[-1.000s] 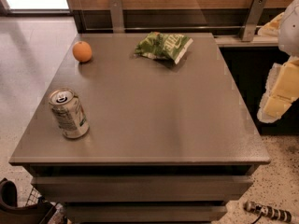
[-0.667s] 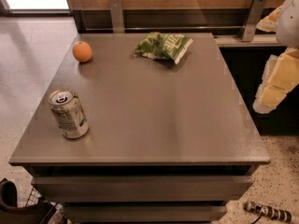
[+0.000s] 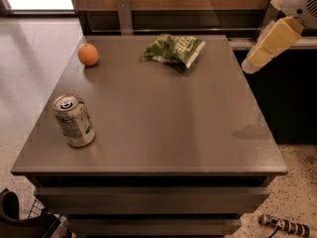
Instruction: Move green jalapeno chip bag near 7up can
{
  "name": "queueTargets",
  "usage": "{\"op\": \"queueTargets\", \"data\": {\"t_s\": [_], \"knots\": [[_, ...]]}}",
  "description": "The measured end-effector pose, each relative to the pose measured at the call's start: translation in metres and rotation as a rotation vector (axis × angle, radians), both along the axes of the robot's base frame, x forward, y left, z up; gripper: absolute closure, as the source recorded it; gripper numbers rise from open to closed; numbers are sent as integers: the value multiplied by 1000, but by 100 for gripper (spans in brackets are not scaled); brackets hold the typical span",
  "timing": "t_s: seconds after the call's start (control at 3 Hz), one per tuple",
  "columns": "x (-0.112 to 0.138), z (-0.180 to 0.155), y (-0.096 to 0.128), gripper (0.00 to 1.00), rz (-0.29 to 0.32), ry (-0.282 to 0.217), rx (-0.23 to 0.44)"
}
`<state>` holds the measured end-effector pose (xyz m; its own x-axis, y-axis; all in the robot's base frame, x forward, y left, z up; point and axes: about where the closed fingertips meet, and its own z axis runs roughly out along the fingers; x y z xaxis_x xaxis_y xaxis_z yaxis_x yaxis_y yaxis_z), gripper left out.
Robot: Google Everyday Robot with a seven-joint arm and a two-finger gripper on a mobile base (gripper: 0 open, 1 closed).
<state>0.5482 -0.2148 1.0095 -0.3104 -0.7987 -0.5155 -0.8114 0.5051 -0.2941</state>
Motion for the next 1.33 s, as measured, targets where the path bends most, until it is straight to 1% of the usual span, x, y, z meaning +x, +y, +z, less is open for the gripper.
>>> {"op": "queueTargets", "data": {"t_s": [0.33, 0.67, 1.0, 1.33], "knots": [[33, -2, 15, 0, -32, -79, 169], [77, -4, 41, 0, -44, -157, 334], [114, -7, 67, 0, -55, -211, 450], [128, -9, 78, 0, -63, -229, 486]]}}
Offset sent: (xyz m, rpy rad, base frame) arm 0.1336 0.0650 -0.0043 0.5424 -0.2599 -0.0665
